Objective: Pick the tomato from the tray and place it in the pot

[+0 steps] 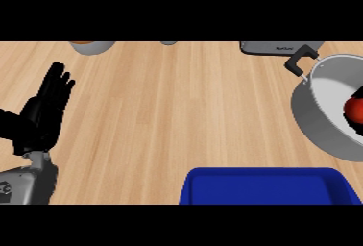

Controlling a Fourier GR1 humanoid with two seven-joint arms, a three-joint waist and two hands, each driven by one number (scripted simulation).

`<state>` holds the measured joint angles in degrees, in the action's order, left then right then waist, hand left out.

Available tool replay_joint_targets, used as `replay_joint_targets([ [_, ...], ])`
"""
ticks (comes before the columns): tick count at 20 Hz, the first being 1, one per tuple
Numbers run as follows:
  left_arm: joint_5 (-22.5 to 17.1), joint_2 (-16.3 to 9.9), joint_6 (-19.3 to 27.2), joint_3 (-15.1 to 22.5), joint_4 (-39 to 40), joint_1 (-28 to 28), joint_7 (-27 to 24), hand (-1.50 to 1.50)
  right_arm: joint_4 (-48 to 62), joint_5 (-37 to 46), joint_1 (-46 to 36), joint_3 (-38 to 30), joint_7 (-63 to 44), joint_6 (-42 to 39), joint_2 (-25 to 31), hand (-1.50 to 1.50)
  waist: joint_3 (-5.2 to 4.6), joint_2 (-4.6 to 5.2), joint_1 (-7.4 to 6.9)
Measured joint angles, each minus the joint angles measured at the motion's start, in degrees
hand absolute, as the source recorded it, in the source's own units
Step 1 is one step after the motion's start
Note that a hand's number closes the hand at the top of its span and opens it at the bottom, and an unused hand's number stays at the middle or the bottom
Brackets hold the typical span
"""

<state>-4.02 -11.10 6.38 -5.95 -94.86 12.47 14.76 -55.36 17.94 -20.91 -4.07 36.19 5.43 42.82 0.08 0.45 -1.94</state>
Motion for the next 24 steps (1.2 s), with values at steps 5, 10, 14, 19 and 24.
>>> replay_joint_targets([
  [5, 0.12, 0.3, -0.4, 0.0, 1.39, 0.33, -1.67, 0.0, 12.81, 1.65, -6.11, 1.85, 2.18, -5.04, -2.29, -1.5, -0.14, 0.14, -0.25],
  [10, 0.15, 0.03, -0.4, -0.32, 1.27, 0.71, -1.32, 0.0, 20.65, 0.03, -11.15, 1.95, 6.38, -14.25, -3.78, -1.5, -0.34, 0.03, -0.14],
  [14, 0.18, 0.43, 0.05, -0.46, 2.07, 1.67, -1.33, 0.0, 25.14, -5.19, -13.95, -1.74, 9.31, -21.55, -5.04, -1.5, -0.18, 0.15, 0.17],
  [19, 0.34, 0.23, 0.09, -0.66, 1.84, 1.3, -1.02, 0.0, 31.64, -11.0, -16.87, -6.85, 8.44, -28.17, -2.8, -1.5, 0.03, 0.2, 0.19],
  [24, 0.71, 0.64, 0.45, -0.16, 1.03, 1.39, -0.5, 0.0, 36.82, -14.05, -18.49, -9.96, 6.33, -32.86, 2.56, -1.5, 0.14, 0.37, -0.01],
])
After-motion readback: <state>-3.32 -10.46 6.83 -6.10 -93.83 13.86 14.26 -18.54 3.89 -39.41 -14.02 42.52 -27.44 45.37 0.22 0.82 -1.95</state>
